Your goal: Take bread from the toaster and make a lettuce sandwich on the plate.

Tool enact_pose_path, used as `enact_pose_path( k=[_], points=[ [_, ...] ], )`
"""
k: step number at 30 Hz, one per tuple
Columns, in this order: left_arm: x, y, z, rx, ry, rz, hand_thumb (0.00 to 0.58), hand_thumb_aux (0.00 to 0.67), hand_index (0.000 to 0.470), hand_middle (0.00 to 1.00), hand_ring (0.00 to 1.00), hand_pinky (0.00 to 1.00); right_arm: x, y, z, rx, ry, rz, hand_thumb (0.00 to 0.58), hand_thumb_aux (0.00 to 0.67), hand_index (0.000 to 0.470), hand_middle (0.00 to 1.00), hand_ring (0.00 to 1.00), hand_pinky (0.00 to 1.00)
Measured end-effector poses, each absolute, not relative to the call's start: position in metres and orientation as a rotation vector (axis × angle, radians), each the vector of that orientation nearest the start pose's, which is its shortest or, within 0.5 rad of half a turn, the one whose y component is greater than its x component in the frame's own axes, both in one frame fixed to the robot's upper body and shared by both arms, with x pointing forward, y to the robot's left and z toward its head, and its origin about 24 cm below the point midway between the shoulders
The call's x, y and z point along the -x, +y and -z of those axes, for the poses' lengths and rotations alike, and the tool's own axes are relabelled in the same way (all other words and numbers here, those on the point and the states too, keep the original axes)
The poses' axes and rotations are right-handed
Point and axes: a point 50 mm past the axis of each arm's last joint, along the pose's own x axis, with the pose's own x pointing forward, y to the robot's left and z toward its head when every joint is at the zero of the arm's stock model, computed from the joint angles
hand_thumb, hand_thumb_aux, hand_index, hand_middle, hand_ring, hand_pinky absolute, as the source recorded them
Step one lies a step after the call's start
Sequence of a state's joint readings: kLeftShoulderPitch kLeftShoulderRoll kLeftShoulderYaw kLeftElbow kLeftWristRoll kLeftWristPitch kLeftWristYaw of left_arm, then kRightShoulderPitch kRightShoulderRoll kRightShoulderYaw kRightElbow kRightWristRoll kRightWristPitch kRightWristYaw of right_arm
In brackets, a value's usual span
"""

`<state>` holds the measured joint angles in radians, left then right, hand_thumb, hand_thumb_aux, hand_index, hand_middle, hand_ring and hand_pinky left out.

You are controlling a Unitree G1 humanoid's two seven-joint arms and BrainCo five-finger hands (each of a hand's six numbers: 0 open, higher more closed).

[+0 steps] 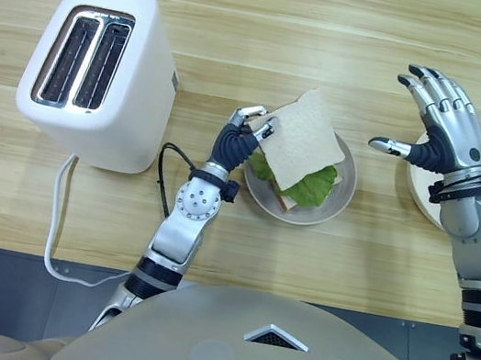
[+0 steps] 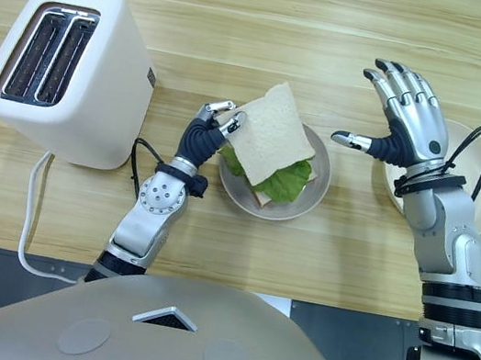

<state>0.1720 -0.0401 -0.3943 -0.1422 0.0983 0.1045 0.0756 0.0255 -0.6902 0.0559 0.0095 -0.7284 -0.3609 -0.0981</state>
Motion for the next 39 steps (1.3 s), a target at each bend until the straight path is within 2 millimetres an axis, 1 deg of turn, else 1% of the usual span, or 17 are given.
enact_pose_path(
  k=[3, 6, 8, 9, 12, 14, 19, 22, 24, 25, 27, 30, 31, 34, 39],
  points=[
    [-0.206, 0.054, -0.041, -0.029, 0.089, 0.276, 0.58, 0.67, 0.47, 1.0, 1.0, 1.0, -0.236, -0.222, -0.078, 1.364, -0.335, -0.286, 0.0, 0.0, 0.0, 0.0, 0.0, 0.0],
    [-0.208, 0.058, -0.054, -0.094, 0.048, 0.229, 0.58, 0.67, 0.47, 1.0, 1.0, 1.0, -0.23, -0.218, -0.069, 1.348, -0.318, -0.315, 0.0, 0.0, 0.0, 0.0, 0.0, 0.0],
    [-0.208, 0.054, -0.066, -0.161, -0.01, 0.229, 0.58, 0.67, 0.47, 1.0, 1.0, 1.0, -0.228, -0.214, -0.071, 1.34, -0.335, -0.321, 0.0, 0.0, 0.0, 0.0, 0.0, 0.0],
    [-0.208, 0.053, -0.069, -0.19, -0.025, 0.223, 0.58, 0.67, 0.47, 1.0, 1.0, 1.0, -0.227, -0.211, -0.073, 1.333, -0.355, -0.32, 0.0, 0.0, 0.0, 0.0, 0.0, 0.0],
    [-0.206, 0.051, -0.07, -0.309, -0.065, 0.199, 0.58, 0.67, 0.47, 1.0, 1.0, 1.0, -0.223, -0.206, -0.077, 1.319, -0.387, -0.313, 0.0, 0.0, 0.0, 0.0, 0.0, 0.0],
    [-0.204, 0.049, -0.067, -0.355, -0.071, 0.199, 0.58, 0.67, 0.47, 1.0, 1.0, 1.0, -0.221, -0.206, -0.08, 1.311, -0.407, -0.29, 0.0, 0.0, 0.0, 0.0, 0.0, 0.0],
    [-0.198, 0.046, -0.047, -0.424, -0.014, 0.221, 0.58, 0.67, 0.47, 1.0, 1.0, 1.0, -0.219, -0.206, -0.098, 1.292, -0.478, -0.172, 0.0, 0.0, 0.0, 0.0, 0.0, 0.0],
    [-0.195, 0.046, -0.037, -0.425, 0.021, 0.231, 0.58, 0.67, 0.47, 1.0, 1.0, 1.0, -0.218, -0.206, -0.106, 1.295, -0.506, -0.134, 0.0, 0.0, 0.0, 0.0, 0.0, 0.0],
    [-0.193, 0.046, -0.034, -0.421, 0.032, 0.23, 0.58, 0.67, 0.47, 1.0, 1.0, 1.0, -0.217, -0.202, -0.105, 1.297, -0.515, -0.142, 0.0, 0.0, 0.0, 0.0, 0.0, 0.0],
    [-0.193, 0.046, -0.034, -0.419, 0.031, 0.23, 0.58, 0.67, 0.47, 1.0, 1.0, 1.0, -0.215, -0.2, -0.102, 1.304, -0.513, -0.157, 0.0, 0.0, 0.0, 0.0, 0.0, 0.0],
    [-0.193, 0.046, -0.032, -0.418, 0.036, 0.226, 0.58, 0.67, 0.47, 1.0, 1.0, 1.0, -0.207, -0.189, -0.089, 1.298, -0.5, -0.24, 0.0, 0.0, 0.0, 0.0, 0.0, 0.0],
    [-0.192, 0.045, -0.026, -0.405, 0.057, 0.23, 0.58, 0.67, 0.47, 1.0, 1.0, 1.0, -0.191, -0.17, -0.065, 1.298, -0.443, -0.443, 0.0, 0.0, 0.0, 0.0, 0.0, 0.0],
    [-0.192, 0.044, -0.024, -0.405, 0.065, 0.229, 0.58, 0.67, 0.47, 1.0, 1.0, 1.0, -0.186, -0.167, -0.059, 1.302, -0.421, -0.495, 0.0, 0.0, 0.0, 0.0, 0.0, 0.0],
    [-0.192, 0.043, -0.019, -0.4, 0.072, 0.222, 0.58, 0.67, 0.47, 1.0, 1.0, 1.0, -0.181, -0.165, -0.052, 1.325, -0.38, -0.588, 0.0, 0.0, 0.0, 0.0, 0.0, 0.0],
    [-0.196, 0.038, -0.012, -0.392, 0.077, 0.219, 0.58, 0.67, 0.47, 1.0, 1.0, 1.0, -0.181, -0.164, -0.05, 1.338, -0.365, -0.632, 0.0, 0.0, 0.0, 0.0, 0.0, 0.0]
  ],
)
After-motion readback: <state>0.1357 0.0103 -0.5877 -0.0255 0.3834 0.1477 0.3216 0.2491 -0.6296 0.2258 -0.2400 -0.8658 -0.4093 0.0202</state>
